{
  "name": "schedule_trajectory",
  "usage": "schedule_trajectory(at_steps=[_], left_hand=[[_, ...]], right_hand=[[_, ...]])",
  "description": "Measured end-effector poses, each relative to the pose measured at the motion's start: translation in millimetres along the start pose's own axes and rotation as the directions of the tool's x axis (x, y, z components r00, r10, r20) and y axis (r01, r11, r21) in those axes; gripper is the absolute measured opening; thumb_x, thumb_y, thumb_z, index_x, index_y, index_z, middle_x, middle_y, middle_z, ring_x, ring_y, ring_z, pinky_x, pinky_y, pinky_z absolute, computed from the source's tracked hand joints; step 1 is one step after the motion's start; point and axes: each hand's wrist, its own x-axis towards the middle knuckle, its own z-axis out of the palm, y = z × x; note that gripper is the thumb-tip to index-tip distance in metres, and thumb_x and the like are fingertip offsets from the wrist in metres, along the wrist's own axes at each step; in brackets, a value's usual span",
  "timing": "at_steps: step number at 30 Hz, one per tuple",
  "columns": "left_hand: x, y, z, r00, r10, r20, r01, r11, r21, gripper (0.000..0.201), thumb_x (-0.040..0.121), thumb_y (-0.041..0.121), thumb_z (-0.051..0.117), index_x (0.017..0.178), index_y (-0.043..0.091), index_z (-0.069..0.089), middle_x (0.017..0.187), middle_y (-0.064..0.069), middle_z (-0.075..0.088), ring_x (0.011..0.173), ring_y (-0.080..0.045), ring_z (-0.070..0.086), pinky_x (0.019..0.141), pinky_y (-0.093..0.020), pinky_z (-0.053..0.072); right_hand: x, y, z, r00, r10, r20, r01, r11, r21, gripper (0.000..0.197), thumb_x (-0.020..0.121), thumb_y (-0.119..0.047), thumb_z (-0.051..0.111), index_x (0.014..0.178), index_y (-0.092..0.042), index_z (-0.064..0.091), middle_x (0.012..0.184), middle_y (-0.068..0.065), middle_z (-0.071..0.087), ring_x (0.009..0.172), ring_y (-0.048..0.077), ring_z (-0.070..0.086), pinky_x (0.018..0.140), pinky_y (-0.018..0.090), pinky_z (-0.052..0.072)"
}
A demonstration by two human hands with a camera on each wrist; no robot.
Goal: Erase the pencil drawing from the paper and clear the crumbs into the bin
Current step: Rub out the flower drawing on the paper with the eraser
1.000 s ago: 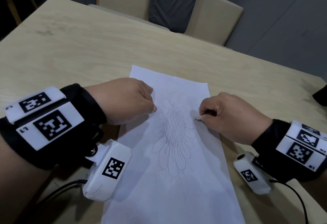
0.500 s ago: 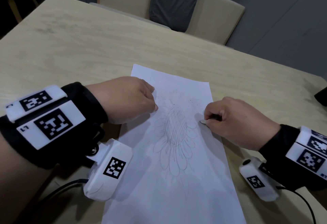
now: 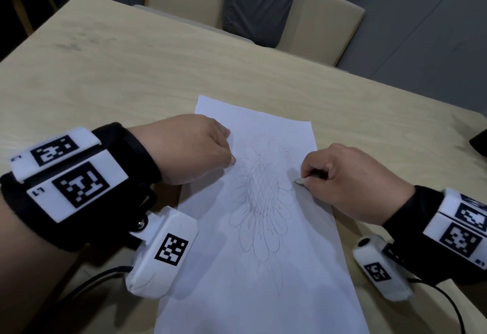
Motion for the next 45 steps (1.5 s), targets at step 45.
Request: schedule_trajectory(at_steps=[45], left_hand=[[-1,-2,-1,1.0,0.0,-0.009,-0.001,0.998,-0.06,0.044,0.075,0.045,0.054,0.064,0.002,0.053,0.107,-0.005,0.064,0.098,-0.009,0.053,0.102,-0.053,0.044]], right_hand=[[4,0,-1,0.998,-0.04,0.052,0.04,0.999,-0.001,0.018,0.089,-0.025,0.061,0.072,-0.021,0.061,0.06,-0.004,0.06,0.067,0.004,0.05,0.056,0.024,0.035]])
